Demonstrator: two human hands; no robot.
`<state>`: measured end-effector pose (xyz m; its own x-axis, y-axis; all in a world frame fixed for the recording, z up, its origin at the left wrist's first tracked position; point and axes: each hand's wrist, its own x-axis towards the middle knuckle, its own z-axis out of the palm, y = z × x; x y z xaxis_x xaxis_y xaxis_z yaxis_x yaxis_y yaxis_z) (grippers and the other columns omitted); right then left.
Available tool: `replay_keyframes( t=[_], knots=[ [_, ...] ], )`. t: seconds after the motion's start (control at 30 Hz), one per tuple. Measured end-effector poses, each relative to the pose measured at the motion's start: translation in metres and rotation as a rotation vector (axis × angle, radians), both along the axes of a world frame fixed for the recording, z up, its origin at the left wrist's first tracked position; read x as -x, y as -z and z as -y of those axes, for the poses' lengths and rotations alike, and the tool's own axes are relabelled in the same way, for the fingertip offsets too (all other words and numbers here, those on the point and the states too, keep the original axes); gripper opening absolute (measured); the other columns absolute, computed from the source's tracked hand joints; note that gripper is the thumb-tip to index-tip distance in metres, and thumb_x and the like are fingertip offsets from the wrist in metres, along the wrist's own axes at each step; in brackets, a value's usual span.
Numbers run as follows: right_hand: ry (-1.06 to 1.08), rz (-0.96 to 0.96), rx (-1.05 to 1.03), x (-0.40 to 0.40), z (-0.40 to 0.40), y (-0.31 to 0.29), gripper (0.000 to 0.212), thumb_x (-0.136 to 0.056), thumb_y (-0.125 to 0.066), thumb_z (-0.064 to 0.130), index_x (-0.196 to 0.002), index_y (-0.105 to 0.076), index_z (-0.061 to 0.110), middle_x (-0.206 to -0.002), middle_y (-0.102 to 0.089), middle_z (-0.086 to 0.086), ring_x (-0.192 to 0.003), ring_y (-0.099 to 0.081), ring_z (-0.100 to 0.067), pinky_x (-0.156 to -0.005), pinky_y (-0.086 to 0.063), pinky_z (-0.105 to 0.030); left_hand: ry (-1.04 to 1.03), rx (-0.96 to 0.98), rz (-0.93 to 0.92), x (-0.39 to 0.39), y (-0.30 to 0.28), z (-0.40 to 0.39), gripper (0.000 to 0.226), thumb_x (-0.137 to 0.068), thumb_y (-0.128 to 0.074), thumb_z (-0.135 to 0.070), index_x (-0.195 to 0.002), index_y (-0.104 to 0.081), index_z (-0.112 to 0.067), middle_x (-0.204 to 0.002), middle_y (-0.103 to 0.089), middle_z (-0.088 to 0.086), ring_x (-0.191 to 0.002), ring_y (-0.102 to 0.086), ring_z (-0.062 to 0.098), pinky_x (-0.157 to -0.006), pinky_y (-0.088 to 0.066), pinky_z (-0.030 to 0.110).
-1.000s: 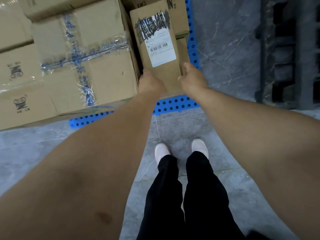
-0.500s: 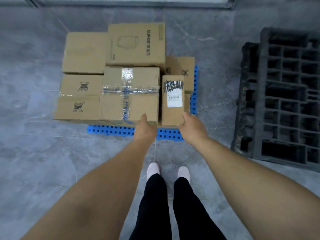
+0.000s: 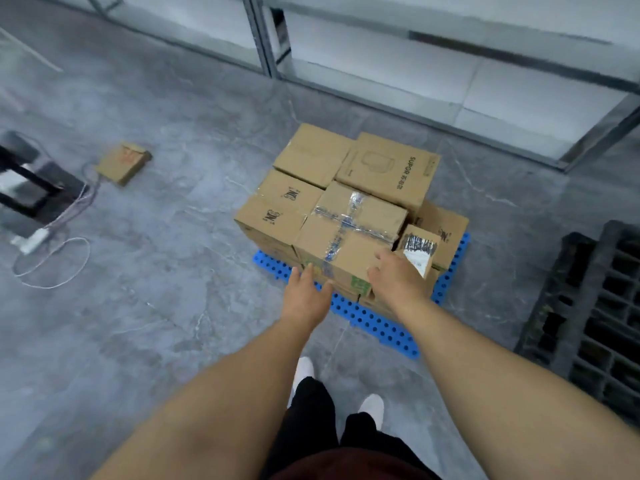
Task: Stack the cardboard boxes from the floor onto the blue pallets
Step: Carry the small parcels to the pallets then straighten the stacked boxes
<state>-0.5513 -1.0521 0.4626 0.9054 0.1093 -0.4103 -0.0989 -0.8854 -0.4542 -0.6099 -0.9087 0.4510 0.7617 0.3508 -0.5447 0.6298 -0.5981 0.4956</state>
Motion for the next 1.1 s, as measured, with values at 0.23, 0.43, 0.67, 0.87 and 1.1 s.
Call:
replay_keyframes(
  t=[0.23,0.43,0.67,0.87,1.1],
  knots=[
    [-0.192,0.082,0.047,-0.006,-0.061,-0.024,0.039,-0.096,-0.033,0.037,-0.124,-0.051,0.016,-0.13,-0.05,-0.007,-0.109,-0.053,-0.026,-0.08,-0.043,-0.034,-0.172,-0.031,0.05,0.017,-0.023,-0.049,0.071,-0.092,-0.036,-0.058,-0.149,-0.016,-0.022,-0.158,-0.002,0.006,-0.145,-0.006,0.023,-0.114,-0.016,0.039],
    [-0.336,0.162,0.079,-0.008,-0.149,-0.043,0.039,-0.096,-0.034,0.038,-0.124,-0.05,0.016,-0.127,-0.05,-0.006,-0.103,-0.054,-0.022,-0.079,-0.046,-0.037,-0.292,-0.05,0.105,0.022,-0.034,-0.123,0.068,-0.091,-0.043,-0.05,-0.148,-0.02,-0.019,-0.158,-0.005,0.008,-0.144,-0.013,0.026,-0.113,-0.02,0.039],
    [-0.443,0.19,0.108,-0.024,-0.271,-0.064,0.035,-0.096,-0.034,0.027,-0.125,-0.05,0.015,-0.13,-0.046,-0.006,-0.108,-0.053,-0.024,-0.081,-0.042,-0.034,-0.377,-0.079,0.118,0.02,-0.044,-0.246,0.069,-0.091,-0.045,-0.048,-0.148,-0.02,-0.019,-0.158,-0.004,0.008,-0.144,-0.011,0.026,-0.114,-0.016,0.038],
    [-0.479,0.208,0.083,-0.029,-0.391,-0.069,0.039,-0.096,-0.032,0.035,-0.122,-0.052,0.014,-0.127,-0.048,-0.008,-0.107,-0.052,-0.026,-0.078,-0.039,-0.033,-0.42,-0.137,0.089,0.026,-0.052,-0.364,0.065,-0.093,-0.036,-0.054,-0.148,-0.022,-0.022,-0.158,-0.003,0.006,-0.143,-0.014,0.027,-0.114,-0.016,0.039],
    [-0.526,0.202,0.014,-0.024,-0.508,-0.063,0.048,-0.095,-0.029,0.049,-0.115,-0.058,0.016,-0.123,-0.051,-0.009,-0.11,-0.053,-0.028,-0.089,-0.042,-0.039,-0.488,-0.185,0.104,0.03,-0.054,-0.468,0.06,-0.095,-0.032,-0.052,-0.145,-0.029,-0.019,-0.157,-0.01,0.008,-0.142,-0.018,0.029,-0.115,-0.017,0.041]
  ],
)
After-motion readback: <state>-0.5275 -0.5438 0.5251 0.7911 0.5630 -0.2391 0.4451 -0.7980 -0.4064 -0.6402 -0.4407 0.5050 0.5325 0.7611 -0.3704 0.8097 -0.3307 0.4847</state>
